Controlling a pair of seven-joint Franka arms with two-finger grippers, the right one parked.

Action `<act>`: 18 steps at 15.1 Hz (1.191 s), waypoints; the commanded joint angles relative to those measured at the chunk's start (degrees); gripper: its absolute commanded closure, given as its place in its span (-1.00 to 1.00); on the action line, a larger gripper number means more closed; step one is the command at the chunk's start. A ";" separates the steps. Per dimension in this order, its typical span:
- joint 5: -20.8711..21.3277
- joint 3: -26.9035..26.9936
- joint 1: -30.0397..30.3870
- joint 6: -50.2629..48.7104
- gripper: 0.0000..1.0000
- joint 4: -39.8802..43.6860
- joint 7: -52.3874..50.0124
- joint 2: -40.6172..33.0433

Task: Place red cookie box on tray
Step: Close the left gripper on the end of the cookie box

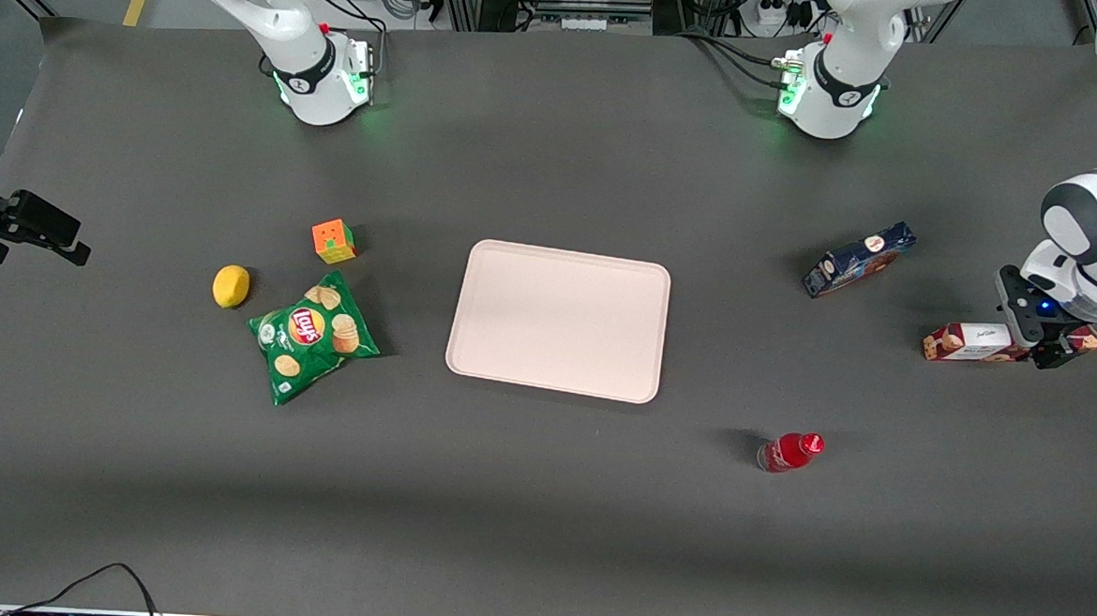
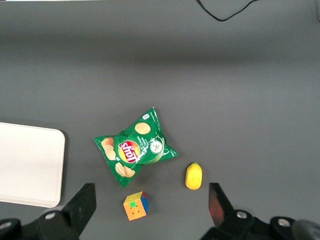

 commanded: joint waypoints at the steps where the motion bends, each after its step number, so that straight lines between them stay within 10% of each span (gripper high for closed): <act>1: -1.50 -0.32 0.44 0.72 -0.82 1.10 1.89 1.58; 11: -1.50 -0.49 -0.17 0.55 1.00 2.85 1.72 1.84; 18: -2.11 -1.54 -1.31 -5.84 1.00 3.29 -7.92 -4.73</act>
